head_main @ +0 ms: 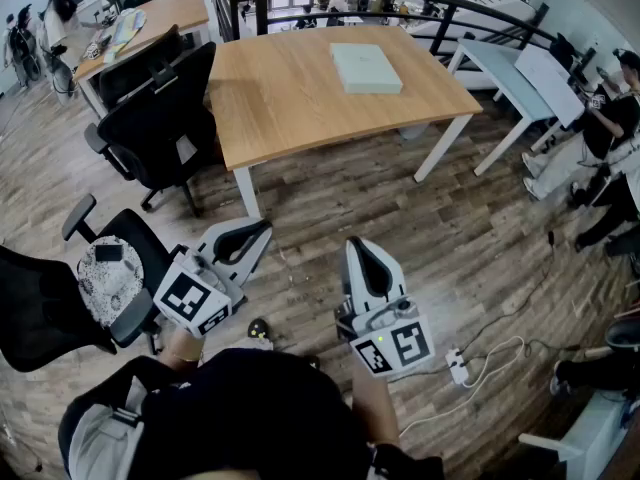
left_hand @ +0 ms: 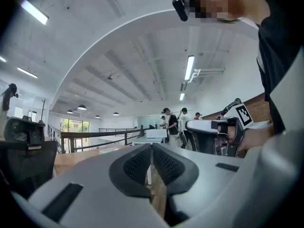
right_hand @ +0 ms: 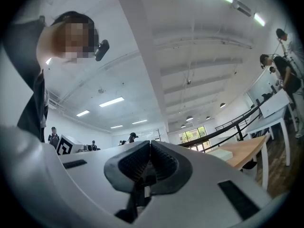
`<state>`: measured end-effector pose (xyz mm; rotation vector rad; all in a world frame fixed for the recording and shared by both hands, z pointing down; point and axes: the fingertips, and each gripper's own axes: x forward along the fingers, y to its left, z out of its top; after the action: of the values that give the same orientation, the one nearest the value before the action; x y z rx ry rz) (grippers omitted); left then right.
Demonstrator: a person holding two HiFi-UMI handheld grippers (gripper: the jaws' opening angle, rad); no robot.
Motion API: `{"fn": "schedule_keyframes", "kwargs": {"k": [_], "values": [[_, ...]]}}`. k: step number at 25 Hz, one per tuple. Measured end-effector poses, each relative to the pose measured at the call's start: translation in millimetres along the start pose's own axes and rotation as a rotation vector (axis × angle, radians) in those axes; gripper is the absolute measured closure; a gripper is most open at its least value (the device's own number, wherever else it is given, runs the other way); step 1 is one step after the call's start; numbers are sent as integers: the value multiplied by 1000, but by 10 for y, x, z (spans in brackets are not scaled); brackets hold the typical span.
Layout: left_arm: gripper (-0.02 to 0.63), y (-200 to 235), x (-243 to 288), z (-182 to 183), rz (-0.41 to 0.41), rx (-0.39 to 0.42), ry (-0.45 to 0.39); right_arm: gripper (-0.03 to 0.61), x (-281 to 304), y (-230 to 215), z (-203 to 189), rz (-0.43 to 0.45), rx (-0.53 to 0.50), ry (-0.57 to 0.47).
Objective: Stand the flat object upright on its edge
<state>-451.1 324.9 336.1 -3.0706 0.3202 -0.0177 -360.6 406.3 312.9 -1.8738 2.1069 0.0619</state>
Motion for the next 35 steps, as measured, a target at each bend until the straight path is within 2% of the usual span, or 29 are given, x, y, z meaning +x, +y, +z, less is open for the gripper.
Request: {"fn": "schedule_keyframes", "kwargs": {"k": [13,18,28,35], "values": [[586,-236,121,-12,15,2,40,555,-222,-137,58,18,34,-2],[586,-441,197,-32,-2,3,49,554,-411,-188,76,19,36,-4],[586,-958,432,-91,-58,-17,63,554,-947,-401,96,-34,57,6],[586,-1120,521,-64,-83,35,79,554,-1082,-524,114,-52,76,-6]]}}
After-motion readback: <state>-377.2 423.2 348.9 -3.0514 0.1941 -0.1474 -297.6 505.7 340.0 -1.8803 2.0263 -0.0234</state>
